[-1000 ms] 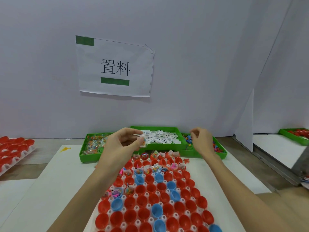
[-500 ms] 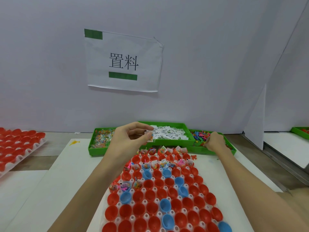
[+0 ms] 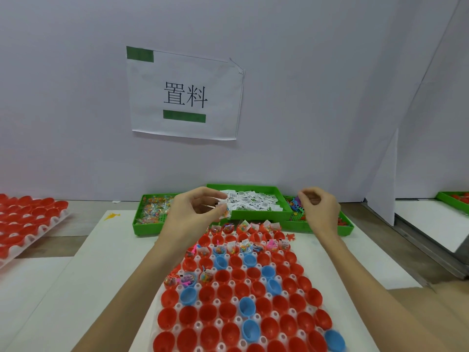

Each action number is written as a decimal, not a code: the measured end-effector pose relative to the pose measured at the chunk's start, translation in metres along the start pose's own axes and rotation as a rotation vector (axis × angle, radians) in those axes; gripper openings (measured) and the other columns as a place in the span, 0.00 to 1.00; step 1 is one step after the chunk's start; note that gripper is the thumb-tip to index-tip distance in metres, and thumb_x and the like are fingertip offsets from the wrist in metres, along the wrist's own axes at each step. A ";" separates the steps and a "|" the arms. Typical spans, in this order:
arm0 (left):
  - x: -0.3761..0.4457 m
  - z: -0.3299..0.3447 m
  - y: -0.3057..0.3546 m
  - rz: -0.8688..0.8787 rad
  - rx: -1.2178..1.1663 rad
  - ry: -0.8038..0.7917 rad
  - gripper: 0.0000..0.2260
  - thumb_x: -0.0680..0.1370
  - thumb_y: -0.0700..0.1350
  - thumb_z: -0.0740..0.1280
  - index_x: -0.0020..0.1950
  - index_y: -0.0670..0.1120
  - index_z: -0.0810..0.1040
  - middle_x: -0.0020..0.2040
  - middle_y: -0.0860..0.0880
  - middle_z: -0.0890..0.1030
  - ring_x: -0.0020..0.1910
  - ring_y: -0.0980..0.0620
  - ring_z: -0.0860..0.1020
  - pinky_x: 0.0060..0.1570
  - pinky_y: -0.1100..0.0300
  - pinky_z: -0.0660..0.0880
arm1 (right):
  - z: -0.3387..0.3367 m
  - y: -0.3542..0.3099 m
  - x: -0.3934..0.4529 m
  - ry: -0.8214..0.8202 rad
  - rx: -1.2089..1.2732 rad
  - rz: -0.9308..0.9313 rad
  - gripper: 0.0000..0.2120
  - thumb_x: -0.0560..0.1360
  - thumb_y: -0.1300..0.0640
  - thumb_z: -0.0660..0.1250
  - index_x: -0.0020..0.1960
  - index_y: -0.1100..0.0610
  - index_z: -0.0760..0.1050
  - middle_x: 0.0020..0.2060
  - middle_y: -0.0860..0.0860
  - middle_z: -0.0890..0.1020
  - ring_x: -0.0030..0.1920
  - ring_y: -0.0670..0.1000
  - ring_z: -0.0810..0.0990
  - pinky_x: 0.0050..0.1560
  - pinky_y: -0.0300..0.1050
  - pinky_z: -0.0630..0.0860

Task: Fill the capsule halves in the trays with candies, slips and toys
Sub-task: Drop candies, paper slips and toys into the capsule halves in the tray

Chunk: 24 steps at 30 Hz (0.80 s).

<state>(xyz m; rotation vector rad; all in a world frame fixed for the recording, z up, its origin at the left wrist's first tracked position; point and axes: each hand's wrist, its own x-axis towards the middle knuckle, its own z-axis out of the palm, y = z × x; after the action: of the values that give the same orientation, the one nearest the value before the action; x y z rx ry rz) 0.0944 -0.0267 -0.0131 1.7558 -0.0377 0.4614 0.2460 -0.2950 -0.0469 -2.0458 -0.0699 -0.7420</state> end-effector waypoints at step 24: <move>-0.012 -0.007 0.002 0.008 0.305 -0.318 0.04 0.71 0.43 0.81 0.42 0.49 0.88 0.38 0.50 0.87 0.40 0.53 0.86 0.47 0.55 0.84 | -0.009 -0.093 -0.119 -0.637 0.344 -0.034 0.05 0.75 0.62 0.75 0.47 0.53 0.87 0.38 0.48 0.88 0.39 0.48 0.88 0.45 0.40 0.84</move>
<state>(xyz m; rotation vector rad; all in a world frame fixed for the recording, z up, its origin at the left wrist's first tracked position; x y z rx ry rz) 0.0811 -0.0226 -0.0142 2.1171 -0.2093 0.1952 0.1141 -0.2214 -0.0368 -1.8712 -0.5554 -0.0611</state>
